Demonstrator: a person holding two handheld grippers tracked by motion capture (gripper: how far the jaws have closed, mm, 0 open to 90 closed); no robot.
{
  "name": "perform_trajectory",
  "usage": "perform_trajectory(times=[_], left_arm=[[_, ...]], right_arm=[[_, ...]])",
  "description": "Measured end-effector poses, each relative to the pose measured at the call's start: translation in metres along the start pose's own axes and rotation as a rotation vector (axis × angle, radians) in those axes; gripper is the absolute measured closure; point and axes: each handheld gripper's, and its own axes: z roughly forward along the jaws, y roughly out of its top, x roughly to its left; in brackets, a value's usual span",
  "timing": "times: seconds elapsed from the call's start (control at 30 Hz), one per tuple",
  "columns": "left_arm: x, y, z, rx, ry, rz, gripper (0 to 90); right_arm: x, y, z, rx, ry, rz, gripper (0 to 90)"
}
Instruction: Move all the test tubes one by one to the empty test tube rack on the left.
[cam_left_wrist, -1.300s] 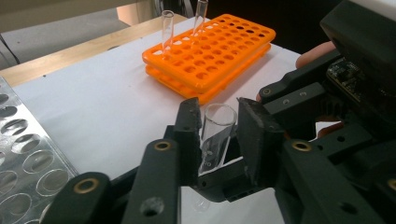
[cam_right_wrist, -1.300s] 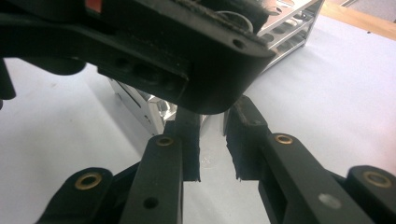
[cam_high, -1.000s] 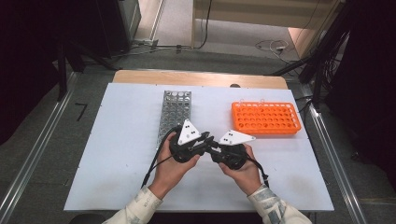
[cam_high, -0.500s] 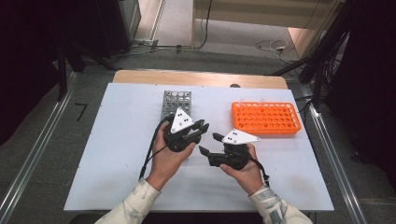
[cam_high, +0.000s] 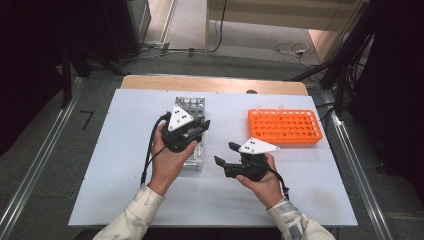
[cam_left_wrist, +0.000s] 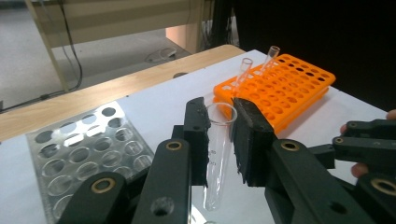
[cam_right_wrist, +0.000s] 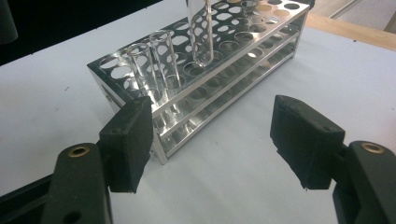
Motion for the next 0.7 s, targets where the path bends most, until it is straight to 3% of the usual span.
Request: perform_trajectory(times=[0.33,0.7], left_arm=[[0.01,-0.008,0.0,0.017,0.042,-0.009,75.4],[0.009,-0.02,0.007,0.044,0.056,-0.001,75.4]], right_arm=[[-0.001,0.0,0.0,0.003,-0.004,0.003,29.3],[-0.001,-0.001,0.0,0.007,-0.008,0.001,29.3]])
